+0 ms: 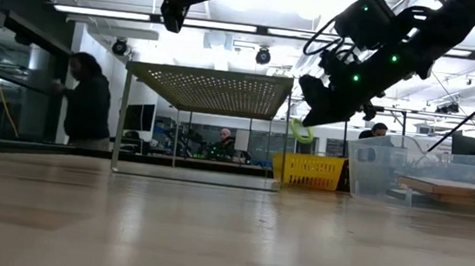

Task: Pick & Place Office Desk Supplies
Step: Put the green spring keychain into the yellow bin, then put the black bin with sorted rubber bands on the shelf

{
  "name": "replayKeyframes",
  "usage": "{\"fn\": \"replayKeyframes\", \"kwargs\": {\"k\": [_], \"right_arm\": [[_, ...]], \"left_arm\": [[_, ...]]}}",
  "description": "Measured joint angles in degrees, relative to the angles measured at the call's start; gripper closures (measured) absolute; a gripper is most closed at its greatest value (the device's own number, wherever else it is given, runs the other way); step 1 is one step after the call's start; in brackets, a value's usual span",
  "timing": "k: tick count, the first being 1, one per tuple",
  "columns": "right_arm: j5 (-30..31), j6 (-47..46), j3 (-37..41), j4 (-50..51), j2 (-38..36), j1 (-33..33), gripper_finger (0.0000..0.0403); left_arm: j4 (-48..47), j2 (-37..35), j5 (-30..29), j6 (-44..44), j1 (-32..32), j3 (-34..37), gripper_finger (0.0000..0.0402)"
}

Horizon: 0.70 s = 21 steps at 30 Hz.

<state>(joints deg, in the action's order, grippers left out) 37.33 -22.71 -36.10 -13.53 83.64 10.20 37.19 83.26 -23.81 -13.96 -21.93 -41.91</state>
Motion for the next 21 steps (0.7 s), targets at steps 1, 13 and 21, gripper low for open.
{"fn": "replayKeyframes", "kwargs": {"k": [1, 13, 21], "right_arm": [[-0.05, -0.06, 0.00, 0.14, 0.02, 0.01, 0.0400], [0.10, -2.50, 0.00, 3.35, 0.02, 0.09, 0.0394], [0.21, -3.01, 0.00, 4.50, 0.02, 0.09, 0.0348]], "left_arm": [[0.02, 0.00, 0.00, 0.00, 0.00, 0.00, 0.0341], [0.04, 0.00, 0.00, 0.02, 0.00, 0.00, 0.0341], [0.07, 0.00, 0.00, 0.02, 0.00, 0.00, 0.0341]]}}
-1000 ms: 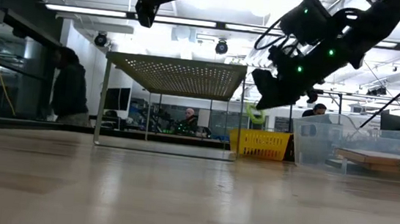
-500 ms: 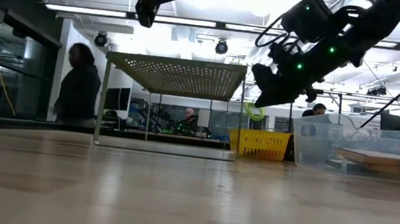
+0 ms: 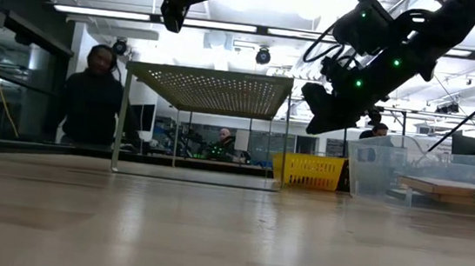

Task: Pick & Place Office Desk Supplies
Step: Put the black bin with sorted rubber bands on the shelf

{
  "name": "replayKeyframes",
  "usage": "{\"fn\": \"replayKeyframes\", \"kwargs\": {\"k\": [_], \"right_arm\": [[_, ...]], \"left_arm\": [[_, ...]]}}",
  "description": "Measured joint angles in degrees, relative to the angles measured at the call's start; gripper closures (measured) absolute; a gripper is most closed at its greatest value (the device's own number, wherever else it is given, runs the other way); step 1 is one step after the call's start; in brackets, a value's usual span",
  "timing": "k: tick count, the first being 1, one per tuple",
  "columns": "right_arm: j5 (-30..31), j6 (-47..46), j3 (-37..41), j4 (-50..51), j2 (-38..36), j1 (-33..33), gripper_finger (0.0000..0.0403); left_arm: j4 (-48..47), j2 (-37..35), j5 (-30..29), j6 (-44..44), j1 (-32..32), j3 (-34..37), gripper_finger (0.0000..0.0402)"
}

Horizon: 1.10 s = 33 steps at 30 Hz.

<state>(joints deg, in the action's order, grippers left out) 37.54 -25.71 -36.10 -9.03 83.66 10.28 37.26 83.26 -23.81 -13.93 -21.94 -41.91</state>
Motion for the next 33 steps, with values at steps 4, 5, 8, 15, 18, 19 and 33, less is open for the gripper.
{"fn": "replayKeyframes", "kwargs": {"k": [4, 5, 8, 15, 18, 19, 33], "right_arm": [[-0.13, 0.00, 0.00, 0.00, 0.00, 0.00, 0.0330], [-0.19, 0.00, 0.00, 0.01, 0.00, 0.00, 0.0328], [-0.22, 0.00, 0.00, 0.00, 0.00, 0.00, 0.0322], [-0.27, 0.85, 0.00, 0.00, 0.00, -0.12, 0.0321], [-0.65, 2.23, 0.00, 1.26, -1.78, -0.17, 0.0321], [-0.83, 2.83, -0.01, 1.23, -2.57, -0.19, 0.0321], [-11.25, 9.32, -0.07, 2.92, -18.64, -5.95, 0.0321]], "left_arm": [[0.00, 0.00, 0.00, 0.00, -0.02, 0.00, 0.0341], [0.00, 0.00, -0.01, 0.00, -0.01, 0.00, 0.0341], [0.00, 0.00, 0.00, 0.01, -0.02, 0.00, 0.0341], [0.00, -0.01, 0.00, 0.02, 0.00, 0.00, 0.0341], [0.00, -0.02, 0.00, 0.02, -0.02, 0.00, 0.0341], [0.00, -0.02, 0.00, 0.02, -0.02, 0.00, 0.0341], [-0.47, -0.02, 0.00, 0.04, 0.00, 0.00, 0.0341]]}}
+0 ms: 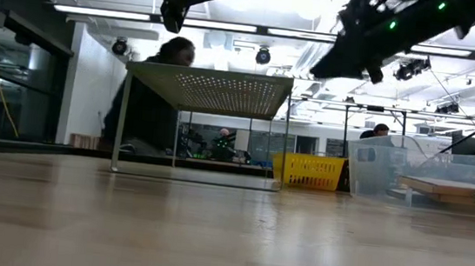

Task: Pick & Place Office Desk Supplies
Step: Put the black bin with sorted rubber bands on the shelf

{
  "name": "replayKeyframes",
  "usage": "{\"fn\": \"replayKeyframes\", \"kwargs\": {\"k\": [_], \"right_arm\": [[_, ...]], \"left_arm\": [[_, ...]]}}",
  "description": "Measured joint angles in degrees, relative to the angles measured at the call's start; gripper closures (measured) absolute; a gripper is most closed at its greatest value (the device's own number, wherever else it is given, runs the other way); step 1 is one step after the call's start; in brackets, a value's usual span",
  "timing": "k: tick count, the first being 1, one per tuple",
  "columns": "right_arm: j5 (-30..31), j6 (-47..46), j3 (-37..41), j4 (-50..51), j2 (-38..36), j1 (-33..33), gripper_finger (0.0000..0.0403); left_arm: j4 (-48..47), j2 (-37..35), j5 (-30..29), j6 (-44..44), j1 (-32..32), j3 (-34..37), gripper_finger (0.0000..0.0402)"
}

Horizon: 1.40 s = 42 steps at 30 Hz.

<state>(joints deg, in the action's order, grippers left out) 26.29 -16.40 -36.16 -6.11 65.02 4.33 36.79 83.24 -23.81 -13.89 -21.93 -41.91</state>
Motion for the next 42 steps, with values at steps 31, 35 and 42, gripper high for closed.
{"fn": "replayKeyframes", "kwargs": {"k": [31, 35, 42], "right_arm": [[-3.10, -9.38, 0.02, 19.13, -3.26, -27.86, 0.0322], [-2.21, -9.45, 0.02, 19.63, -3.26, -29.20, 0.0322], [-1.54, -9.07, 0.02, 19.84, -3.26, -29.26, 0.0322]], "left_arm": [[-5.10, -0.02, 0.00, -1.11, 0.00, 0.00, 0.0341], [-5.10, -0.02, 0.00, -2.69, 0.00, 0.00, 0.0341], [-5.83, -0.19, -0.01, -3.30, -0.36, 0.00, 0.0341]]}}
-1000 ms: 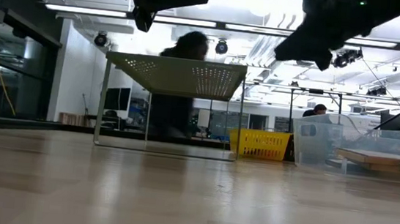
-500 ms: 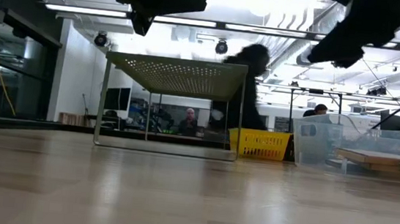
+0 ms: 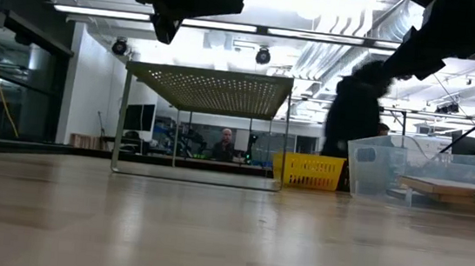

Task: Pick & Place Office Desk Supplies
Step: Put the black bin with sorted rubber bands on the shelf

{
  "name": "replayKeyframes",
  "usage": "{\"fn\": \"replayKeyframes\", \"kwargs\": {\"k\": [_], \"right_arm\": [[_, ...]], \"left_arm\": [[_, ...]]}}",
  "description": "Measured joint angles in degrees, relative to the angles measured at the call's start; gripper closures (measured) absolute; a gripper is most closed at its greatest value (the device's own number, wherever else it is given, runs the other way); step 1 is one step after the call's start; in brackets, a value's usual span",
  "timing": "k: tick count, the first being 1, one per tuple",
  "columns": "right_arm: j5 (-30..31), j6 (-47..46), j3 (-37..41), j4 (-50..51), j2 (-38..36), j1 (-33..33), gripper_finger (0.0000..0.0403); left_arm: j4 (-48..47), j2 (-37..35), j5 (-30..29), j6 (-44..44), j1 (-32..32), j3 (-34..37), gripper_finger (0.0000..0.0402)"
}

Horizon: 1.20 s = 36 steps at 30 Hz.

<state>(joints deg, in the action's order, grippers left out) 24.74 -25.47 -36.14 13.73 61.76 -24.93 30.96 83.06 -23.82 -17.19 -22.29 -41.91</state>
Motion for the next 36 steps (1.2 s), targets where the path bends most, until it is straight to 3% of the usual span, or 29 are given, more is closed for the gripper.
{"fn": "replayKeyframes", "kwargs": {"k": [8, 16, 24, 28, 36], "right_arm": [[6.66, -1.33, 0.00, 6.63, 0.00, 1.30, 0.0322], [8.47, -1.69, 0.00, 10.05, -1.13, 8.11, 0.0322], [8.20, -1.45, 0.00, 9.79, -1.49, 20.36, 0.0322], [6.96, -1.34, 0.00, 9.63, -1.51, 27.76, 0.0322], [-0.62, -7.51, -1.72, 7.37, -1.51, 43.25, 0.0322]], "left_arm": [[-8.38, -5.81, -0.04, -0.46, 0.01, 0.00, 0.0341], [-22.67, -14.56, -0.20, -0.43, 1.08, 0.00, 0.0341], [-35.49, -22.80, -0.27, -0.12, 7.70, 0.00, 0.0341], [-40.69, -23.59, -0.17, -0.28, 12.61, 0.00, 0.0341], [-39.40, -23.22, 9.25, 1.67, 24.34, 0.00, 0.0341]]}}
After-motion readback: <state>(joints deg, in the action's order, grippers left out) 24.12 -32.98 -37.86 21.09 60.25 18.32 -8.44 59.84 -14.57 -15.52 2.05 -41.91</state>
